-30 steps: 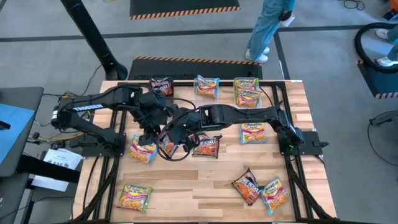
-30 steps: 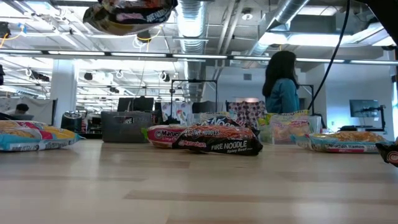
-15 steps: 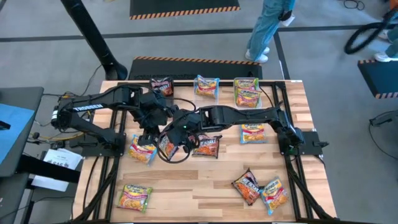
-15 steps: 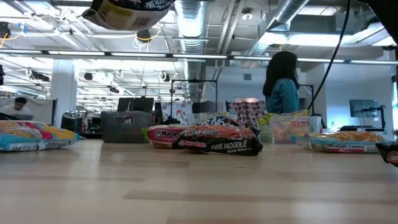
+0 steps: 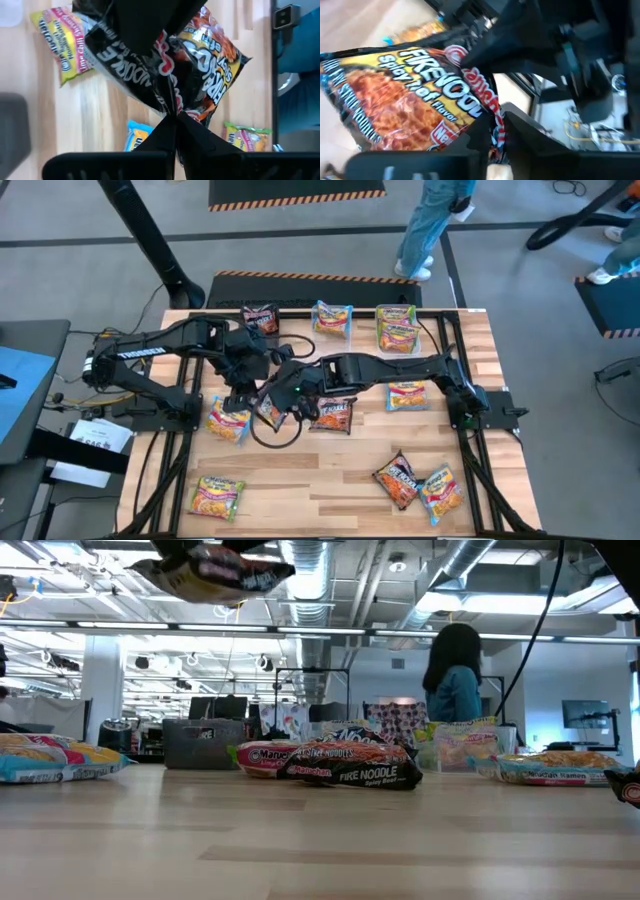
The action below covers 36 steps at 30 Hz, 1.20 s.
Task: Sort Maruchan noodles
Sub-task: Put the bottom left black noodle pack into the black bin
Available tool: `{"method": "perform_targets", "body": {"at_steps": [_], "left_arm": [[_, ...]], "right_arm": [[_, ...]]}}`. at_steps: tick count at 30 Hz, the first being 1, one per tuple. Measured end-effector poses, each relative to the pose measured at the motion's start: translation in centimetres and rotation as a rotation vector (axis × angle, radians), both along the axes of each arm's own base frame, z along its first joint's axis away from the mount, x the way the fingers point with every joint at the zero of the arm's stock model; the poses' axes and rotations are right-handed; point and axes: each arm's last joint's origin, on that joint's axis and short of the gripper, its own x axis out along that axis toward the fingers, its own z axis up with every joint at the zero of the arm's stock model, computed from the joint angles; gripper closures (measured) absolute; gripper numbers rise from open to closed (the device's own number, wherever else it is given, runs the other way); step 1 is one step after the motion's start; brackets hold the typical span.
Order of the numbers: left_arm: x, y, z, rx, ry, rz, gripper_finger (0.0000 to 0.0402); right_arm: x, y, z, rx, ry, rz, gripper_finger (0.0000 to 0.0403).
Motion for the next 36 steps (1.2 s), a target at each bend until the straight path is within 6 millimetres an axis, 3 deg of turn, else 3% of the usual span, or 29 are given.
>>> {"method": "perform_targets", "body": {"at_steps": [12, 29, 36], "left_arm": [[-0.6, 0.5, -0.4, 0.186, 0.09, 0.084, 0.0401], [-1.2, 1.7, -0.5, 0.293, 0.157, 0.208, 0.04], [-1.7, 1.5, -0.7, 0.22, 0.21, 0.227, 0.0356]], "right_arm": [[-0.8, 0.0, -0.1, -0.168, 0.04, -0.199, 0.0253], [-2.2, -0.1, -1.2, -0.113, 0.13, -0.372, 0.0255], [-2.2, -0.1, -1.3, -0.097, 0.127, -0.38, 0.0255]]}}
